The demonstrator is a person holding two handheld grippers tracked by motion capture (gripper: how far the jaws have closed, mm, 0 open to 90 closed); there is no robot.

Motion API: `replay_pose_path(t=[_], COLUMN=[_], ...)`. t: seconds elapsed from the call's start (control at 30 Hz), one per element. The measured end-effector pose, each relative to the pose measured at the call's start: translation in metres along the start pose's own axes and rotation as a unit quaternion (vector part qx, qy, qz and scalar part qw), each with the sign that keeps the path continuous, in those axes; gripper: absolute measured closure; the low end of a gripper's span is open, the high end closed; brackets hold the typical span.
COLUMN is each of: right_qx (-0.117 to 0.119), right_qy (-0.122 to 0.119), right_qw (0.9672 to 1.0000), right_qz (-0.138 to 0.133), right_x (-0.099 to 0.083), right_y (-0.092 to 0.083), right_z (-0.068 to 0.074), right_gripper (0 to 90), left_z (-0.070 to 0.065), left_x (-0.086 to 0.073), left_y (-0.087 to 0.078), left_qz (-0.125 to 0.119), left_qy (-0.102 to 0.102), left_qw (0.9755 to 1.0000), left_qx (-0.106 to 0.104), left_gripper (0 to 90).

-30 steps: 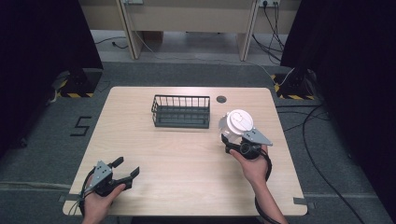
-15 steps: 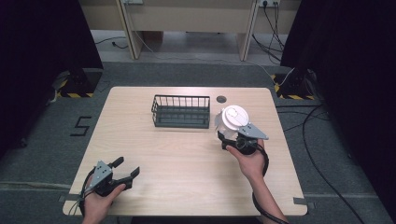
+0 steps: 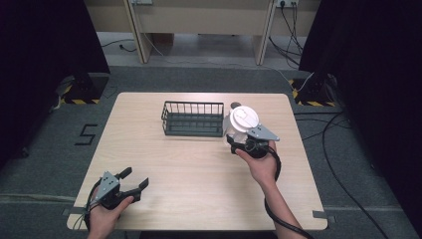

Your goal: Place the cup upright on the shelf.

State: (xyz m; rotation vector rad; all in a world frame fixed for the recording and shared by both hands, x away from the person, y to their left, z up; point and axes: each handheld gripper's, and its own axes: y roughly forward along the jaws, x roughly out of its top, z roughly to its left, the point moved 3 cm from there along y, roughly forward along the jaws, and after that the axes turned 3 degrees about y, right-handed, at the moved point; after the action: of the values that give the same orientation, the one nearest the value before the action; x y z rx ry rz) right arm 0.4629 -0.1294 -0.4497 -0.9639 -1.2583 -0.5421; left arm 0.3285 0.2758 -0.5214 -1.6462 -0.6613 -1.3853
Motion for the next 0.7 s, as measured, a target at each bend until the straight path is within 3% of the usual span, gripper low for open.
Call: replay_pose_path(t=[0.7], right_qx=[0.011], right_qy=[-0.007], right_qw=[0.9999], right_qz=[0.002], right_x=[0.024], right_y=[0.021], right_z=[0.011], right_gripper=[18.9], left_z=[0.000], left_x=[0.000], left_y=[0.000], left_qz=[0.001], left_qy=[-0.005], left_qw=[1.0000], left_qx=[-0.004], left_gripper=[20.2])
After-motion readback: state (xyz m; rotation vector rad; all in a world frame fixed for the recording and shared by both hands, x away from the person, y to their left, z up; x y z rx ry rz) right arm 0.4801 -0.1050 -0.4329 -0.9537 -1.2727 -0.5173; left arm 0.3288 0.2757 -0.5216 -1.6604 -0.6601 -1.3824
